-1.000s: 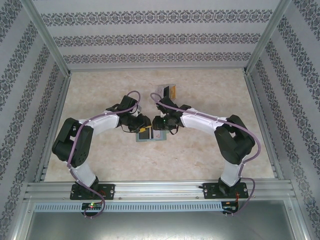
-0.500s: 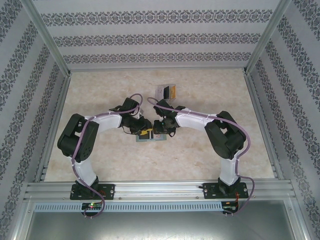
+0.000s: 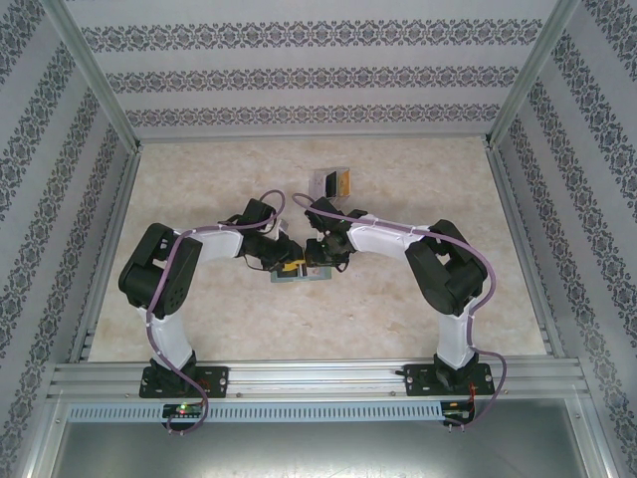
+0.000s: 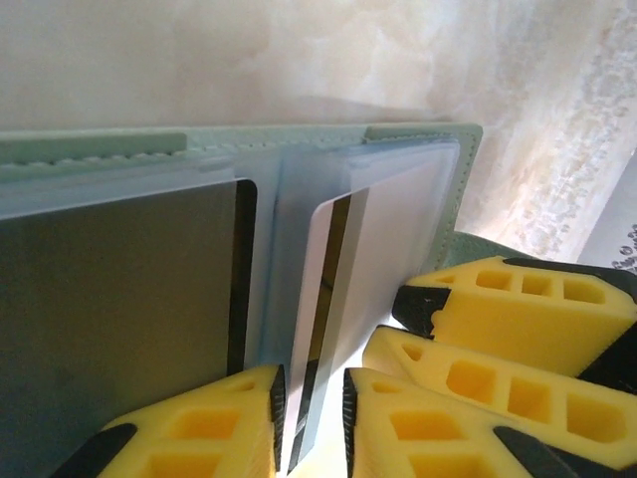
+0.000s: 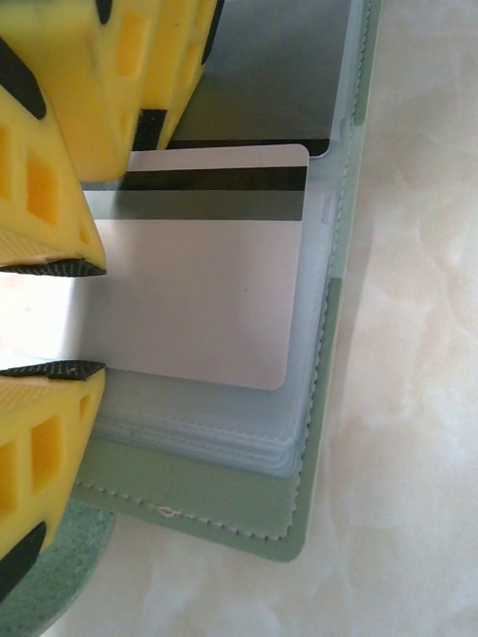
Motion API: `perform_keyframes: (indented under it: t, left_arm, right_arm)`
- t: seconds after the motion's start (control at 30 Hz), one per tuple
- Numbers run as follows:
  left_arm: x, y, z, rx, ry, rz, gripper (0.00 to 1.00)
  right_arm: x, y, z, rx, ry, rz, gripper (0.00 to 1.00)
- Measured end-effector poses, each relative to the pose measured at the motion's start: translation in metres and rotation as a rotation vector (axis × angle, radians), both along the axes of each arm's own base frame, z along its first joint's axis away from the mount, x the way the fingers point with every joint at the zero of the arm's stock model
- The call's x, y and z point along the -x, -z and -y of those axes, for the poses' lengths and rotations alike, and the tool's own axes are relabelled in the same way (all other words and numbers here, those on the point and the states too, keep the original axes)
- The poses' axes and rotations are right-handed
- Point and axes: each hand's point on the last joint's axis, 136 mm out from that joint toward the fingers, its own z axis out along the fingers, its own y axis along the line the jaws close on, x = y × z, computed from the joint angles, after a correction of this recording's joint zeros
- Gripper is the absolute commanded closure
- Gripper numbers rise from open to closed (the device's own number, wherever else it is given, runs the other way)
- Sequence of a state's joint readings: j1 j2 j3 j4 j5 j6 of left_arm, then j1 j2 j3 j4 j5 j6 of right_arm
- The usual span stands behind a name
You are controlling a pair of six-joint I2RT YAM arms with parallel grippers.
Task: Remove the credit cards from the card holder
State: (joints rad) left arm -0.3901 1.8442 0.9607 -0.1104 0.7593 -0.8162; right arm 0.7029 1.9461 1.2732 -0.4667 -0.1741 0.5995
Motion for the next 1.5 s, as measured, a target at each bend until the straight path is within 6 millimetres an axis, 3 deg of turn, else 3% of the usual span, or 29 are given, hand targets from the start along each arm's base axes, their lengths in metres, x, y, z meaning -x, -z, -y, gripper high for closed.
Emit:
perform_keyframes:
  t: [0.6,0.9,1.1,1.23,1.4,1.5]
  left_arm:
    - [0.002,-0.005,-0.007,0.066,0.017,0.016,0.96]
    - [0.008,-0.013,-0.031,0.007,0.025,0.038,0.98]
    - [0.004,-0.039,-0.057,-0.056,-0.002,0.089,1.00]
    - [-0.002,-0.069,-0.066,-0.068,-0.024,0.156,1.00]
    - [-0.011,-0.118,-0.062,-0.023,-0.028,0.276,1.00]
    - [-0.016,-0.142,-0.056,0.032,-0.030,0.327,1.00]
  right_arm:
    - [-0.002,0.001,0.005,0.049,0.009,0.011,0.71]
    - [-0.003,0.002,0.006,0.061,0.011,0.017,0.72]
    - [-0.003,-0.003,0.004,0.042,0.008,0.017,0.68]
    - [-0.008,-0.033,-0.002,-0.039,0.003,0.055,0.58]
    - [-0.024,-0.113,-0.008,-0.230,0.009,0.198,0.39]
    - [-0.037,-0.157,-0.001,-0.368,0.027,0.275,0.27]
